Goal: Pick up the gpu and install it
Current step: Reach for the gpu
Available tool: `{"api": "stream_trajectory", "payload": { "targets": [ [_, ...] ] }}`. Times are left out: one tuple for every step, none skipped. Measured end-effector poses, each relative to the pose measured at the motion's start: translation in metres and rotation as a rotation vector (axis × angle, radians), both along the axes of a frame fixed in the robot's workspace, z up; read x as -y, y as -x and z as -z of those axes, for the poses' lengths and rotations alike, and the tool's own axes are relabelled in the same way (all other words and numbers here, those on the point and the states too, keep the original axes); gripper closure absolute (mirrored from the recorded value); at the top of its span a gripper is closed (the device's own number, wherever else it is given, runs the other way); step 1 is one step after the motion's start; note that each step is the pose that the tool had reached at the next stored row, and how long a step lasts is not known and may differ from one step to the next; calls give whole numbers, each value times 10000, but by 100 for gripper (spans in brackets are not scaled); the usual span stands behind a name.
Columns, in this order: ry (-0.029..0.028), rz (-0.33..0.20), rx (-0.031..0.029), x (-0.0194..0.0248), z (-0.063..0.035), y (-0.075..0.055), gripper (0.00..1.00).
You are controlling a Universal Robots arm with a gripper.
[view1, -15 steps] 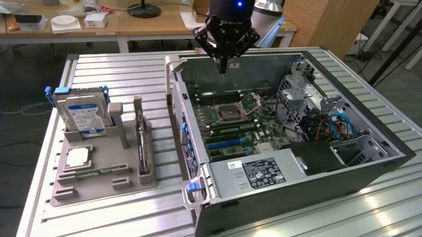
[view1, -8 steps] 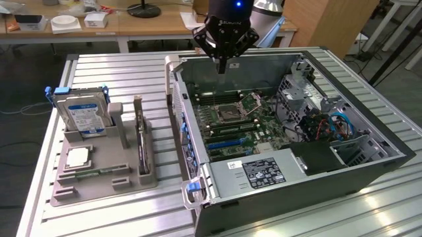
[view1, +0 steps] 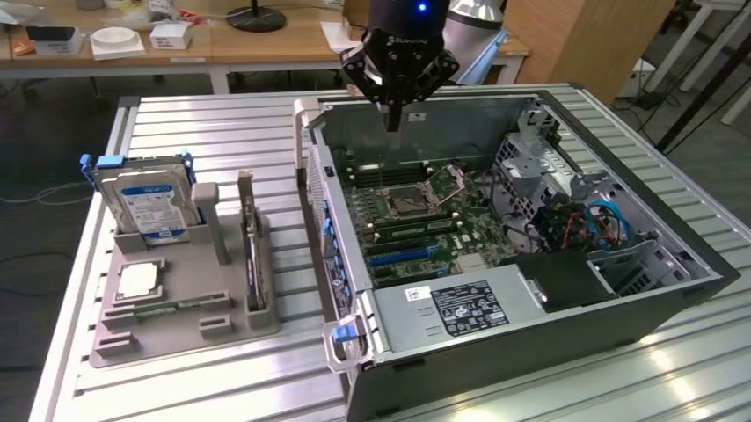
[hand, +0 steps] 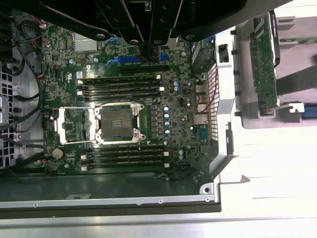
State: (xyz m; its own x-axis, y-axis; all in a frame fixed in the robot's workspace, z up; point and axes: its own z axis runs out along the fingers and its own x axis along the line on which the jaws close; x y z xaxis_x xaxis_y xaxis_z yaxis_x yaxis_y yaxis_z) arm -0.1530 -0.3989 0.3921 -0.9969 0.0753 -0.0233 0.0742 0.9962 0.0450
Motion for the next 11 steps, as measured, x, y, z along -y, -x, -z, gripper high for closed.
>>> {"api": "stream_trajectory", "payload": {
  "targets": [
    [0,0,-1,0,0,3,89],
    [0,0,-1,0,0,5,89],
    [0,0,-1,0,0,8,89],
    [0,0,0,0,1,10,89],
    [-1,0,0,0,1,13,89],
    [-1,1,0,0,1,16,89],
    [-1,1,0,0,1,19,89],
    [-1,0,0,0,2,22,89],
    [-1,0,0,0,2,25,89],
    [0,1,0,0,2,29,89],
    [-1,0,0,0,2,32,89]
  ]
}}
